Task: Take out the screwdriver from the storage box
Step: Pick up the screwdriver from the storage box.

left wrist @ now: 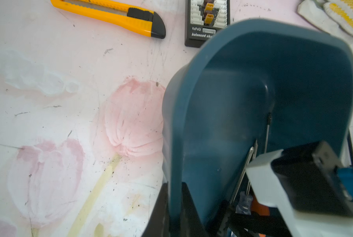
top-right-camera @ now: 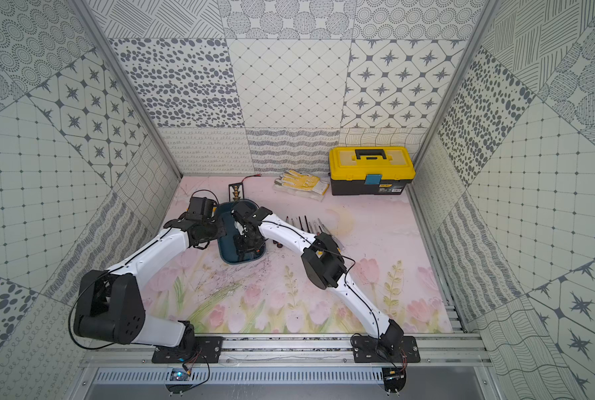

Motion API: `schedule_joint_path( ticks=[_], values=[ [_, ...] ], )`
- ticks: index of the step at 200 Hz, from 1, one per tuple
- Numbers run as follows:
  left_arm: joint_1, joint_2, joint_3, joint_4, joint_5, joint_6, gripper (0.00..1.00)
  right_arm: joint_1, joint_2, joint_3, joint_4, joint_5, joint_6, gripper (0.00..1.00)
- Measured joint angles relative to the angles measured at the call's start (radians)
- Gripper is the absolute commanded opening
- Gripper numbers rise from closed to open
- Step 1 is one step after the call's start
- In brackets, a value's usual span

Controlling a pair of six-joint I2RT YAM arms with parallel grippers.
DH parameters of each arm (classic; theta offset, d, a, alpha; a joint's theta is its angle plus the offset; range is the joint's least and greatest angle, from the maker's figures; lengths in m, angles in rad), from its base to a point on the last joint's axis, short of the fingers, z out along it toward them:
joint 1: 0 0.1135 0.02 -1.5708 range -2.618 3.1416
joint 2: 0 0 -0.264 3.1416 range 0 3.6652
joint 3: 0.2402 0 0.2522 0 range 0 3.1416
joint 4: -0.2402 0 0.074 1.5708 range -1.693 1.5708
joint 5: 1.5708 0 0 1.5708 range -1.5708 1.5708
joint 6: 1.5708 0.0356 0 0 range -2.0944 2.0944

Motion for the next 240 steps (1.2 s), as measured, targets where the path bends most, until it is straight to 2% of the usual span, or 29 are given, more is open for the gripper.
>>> schedule_joint_path(
  ticks=[18, 79, 130, 177, 240],
  values=[
    [0.000, 0.000, 0.000, 0.000, 0.000, 0.000, 0.00, 0.000, 0.004, 0.006, -0.010, 0.005, -0.002, 0.33],
    [0.000, 0.000, 0.000, 0.000, -0.001, 0.000, 0.00, -0.001, 0.006, 0.012, -0.029, 0.024, -0.014, 0.00],
    [0.000, 0.001, 0.000, 0.000, -0.013, -0.001, 0.00, 0.000, -0.023, -0.041, 0.019, 0.045, -0.034, 0.00],
    [0.000, 0.013, 0.000, -0.001, -0.031, -0.011, 0.00, -0.013, -0.138, -0.183, 0.119, 0.065, -0.033, 0.00],
    [0.000, 0.032, 0.008, -0.006, -0.071, -0.033, 0.00, -0.058, -0.293, -0.248, 0.216, 0.083, -0.032, 0.00]
  ],
)
